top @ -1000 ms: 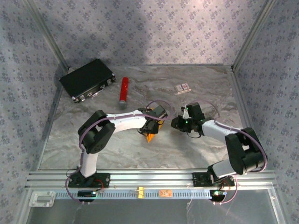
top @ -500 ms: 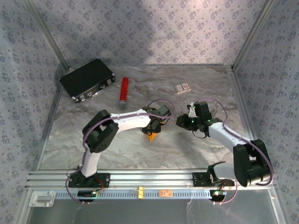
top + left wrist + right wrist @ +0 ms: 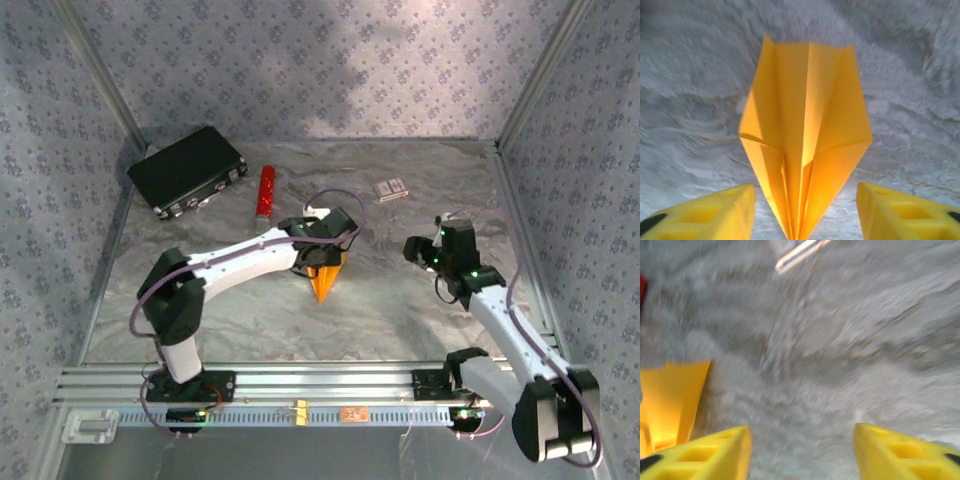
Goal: Fold a paper plane with a square sheet of paper (pick it up from the middle)
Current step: Place the paper plane at the center of the table, then reset both arms
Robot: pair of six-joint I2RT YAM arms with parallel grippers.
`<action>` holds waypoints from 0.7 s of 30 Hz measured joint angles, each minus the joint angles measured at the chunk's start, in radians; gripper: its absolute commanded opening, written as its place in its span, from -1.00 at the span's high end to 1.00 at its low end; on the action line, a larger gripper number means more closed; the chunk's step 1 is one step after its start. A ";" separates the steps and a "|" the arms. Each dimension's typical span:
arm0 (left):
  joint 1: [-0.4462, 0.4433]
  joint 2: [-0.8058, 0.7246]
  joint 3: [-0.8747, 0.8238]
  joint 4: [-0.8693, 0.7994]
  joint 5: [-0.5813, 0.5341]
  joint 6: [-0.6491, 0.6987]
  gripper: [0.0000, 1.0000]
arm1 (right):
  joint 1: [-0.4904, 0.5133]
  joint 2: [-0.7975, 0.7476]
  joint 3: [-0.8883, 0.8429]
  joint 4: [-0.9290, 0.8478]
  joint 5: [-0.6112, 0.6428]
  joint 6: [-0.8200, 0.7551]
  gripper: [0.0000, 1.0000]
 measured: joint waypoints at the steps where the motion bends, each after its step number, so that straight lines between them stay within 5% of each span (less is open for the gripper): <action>1: 0.005 -0.037 -0.024 0.011 -0.021 0.019 -0.39 | -0.008 -0.042 -0.019 0.020 0.051 -0.013 -0.47; 6: 0.100 -0.209 -0.188 0.076 -0.094 0.095 -0.58 | -0.050 -0.222 -0.229 0.216 0.236 -0.134 -0.69; 10: 0.300 -0.323 -0.342 0.146 -0.124 0.181 -0.60 | -0.149 -0.256 -0.305 0.237 0.262 -0.190 -0.70; 17: 0.730 -0.569 -0.623 0.367 -0.024 0.385 -0.59 | -0.254 -0.105 -0.302 0.348 0.240 -0.228 -0.69; 21: 0.855 -0.642 -0.714 0.503 0.020 0.505 -0.58 | -0.256 0.082 -0.281 0.409 0.192 -0.255 -0.84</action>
